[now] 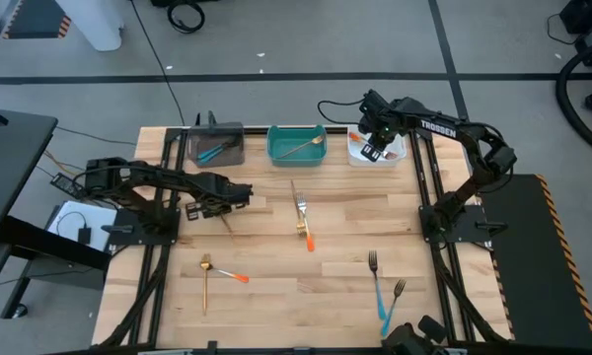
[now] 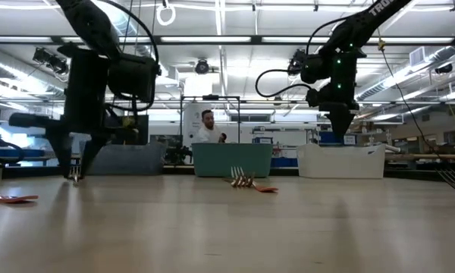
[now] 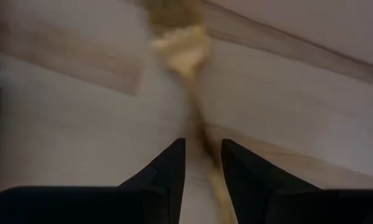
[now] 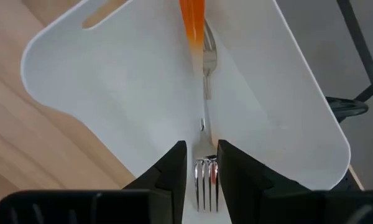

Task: Sort silverware by color (type)
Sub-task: Put the gold fork into the green bin, then put the blue fork into the black bin

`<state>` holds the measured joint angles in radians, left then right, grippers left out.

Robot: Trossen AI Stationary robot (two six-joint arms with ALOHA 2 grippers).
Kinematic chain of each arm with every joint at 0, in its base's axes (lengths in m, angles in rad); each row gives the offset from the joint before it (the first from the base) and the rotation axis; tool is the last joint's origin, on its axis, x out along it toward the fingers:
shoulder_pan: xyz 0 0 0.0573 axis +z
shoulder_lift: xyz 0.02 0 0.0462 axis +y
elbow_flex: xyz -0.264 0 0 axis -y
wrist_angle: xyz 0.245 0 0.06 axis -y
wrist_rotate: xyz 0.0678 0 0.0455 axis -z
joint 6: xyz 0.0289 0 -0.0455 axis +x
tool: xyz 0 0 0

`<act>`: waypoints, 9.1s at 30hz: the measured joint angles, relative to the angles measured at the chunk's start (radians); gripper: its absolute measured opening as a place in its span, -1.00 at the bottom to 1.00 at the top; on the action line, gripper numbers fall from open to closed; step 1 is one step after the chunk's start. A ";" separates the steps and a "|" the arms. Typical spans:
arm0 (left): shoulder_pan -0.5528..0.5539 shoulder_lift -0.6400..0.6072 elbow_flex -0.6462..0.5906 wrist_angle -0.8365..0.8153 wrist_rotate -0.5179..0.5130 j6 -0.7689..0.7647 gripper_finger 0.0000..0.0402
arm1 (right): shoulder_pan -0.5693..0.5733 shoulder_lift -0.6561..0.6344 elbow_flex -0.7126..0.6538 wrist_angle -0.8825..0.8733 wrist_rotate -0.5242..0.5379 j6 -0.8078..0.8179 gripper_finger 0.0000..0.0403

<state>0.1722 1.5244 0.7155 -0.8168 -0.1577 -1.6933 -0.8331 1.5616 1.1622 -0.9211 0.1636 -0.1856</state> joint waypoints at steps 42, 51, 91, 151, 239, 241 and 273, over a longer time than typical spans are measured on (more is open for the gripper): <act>0.187 -0.056 0.519 0.496 -0.251 1.560 -0.86 | -0.001 0.000 0.000 0.072 -0.009 0.007 -0.52; 0.426 0.048 0.521 0.774 -0.082 1.886 -0.85 | 0.000 0.000 0.000 0.132 -0.102 0.008 -0.52; 0.337 0.142 0.522 0.605 0.061 1.773 -0.49 | 0.002 0.000 0.000 0.191 -0.105 0.185 -0.52; -0.791 -0.059 0.521 -0.488 -0.121 0.246 -0.49 | 1.023 -0.018 -0.001 -0.319 -0.287 1.139 -0.52; -0.337 -0.058 0.521 -0.139 -0.161 0.720 -0.49 | 0.972 -0.452 -0.446 0.757 0.127 1.183 -0.94; -0.296 -0.058 0.521 -0.050 -0.160 0.769 -0.49 | 0.921 -0.467 -0.445 0.846 0.127 1.085 -0.94; 0.129 -0.051 0.520 0.699 -0.012 1.268 -0.49 | 0.449 -0.237 -0.248 1.239 -0.139 0.671 -0.94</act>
<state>0.3008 1.4734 1.2358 -0.1177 -0.1699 -0.4255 -0.3845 1.3242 0.9142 0.3180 0.0242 0.4858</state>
